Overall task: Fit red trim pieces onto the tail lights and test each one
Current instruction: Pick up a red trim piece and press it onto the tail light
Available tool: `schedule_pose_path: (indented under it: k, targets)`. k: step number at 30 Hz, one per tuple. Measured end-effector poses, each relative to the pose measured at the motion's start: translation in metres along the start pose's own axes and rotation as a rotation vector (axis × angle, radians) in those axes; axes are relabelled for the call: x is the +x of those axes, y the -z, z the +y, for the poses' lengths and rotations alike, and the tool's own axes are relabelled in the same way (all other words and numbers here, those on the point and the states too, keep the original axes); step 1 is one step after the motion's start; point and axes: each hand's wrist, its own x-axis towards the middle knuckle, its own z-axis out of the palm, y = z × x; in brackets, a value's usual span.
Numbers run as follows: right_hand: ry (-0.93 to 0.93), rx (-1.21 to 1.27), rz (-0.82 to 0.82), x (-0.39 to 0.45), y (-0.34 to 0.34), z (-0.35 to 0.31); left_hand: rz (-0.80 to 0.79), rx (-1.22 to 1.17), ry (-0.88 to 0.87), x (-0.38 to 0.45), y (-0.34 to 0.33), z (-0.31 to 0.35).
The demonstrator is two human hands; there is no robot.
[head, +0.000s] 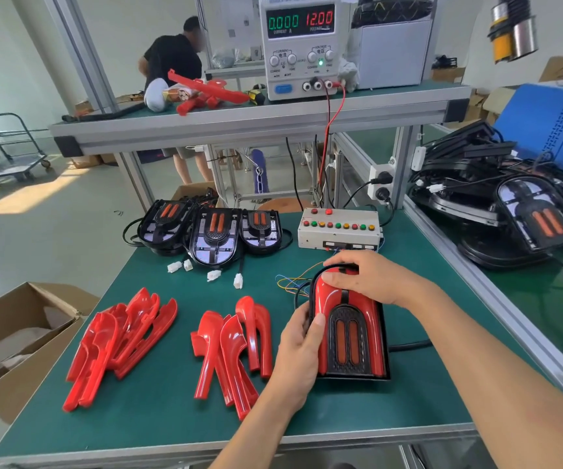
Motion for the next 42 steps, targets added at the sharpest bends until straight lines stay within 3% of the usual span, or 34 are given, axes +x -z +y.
schedule_pose_path:
  k: [13,22,29,42]
  targets:
    - [0.059,0.143,0.058,-0.001,-0.009,-0.001,-0.105,0.106,-0.027,-0.002,0.018,0.007]
    - [0.031,0.196,-0.031,-0.005,-0.001,-0.008,-0.054,0.135,-0.05,-0.004,0.015,0.003]
    - [0.039,0.342,0.018,-0.008,-0.005,-0.005,-0.036,0.134,-0.05,-0.002,0.013,0.001]
    - [-0.05,0.387,-0.024,-0.005,-0.004,-0.013,-0.067,0.101,-0.026,-0.003,0.018,0.002]
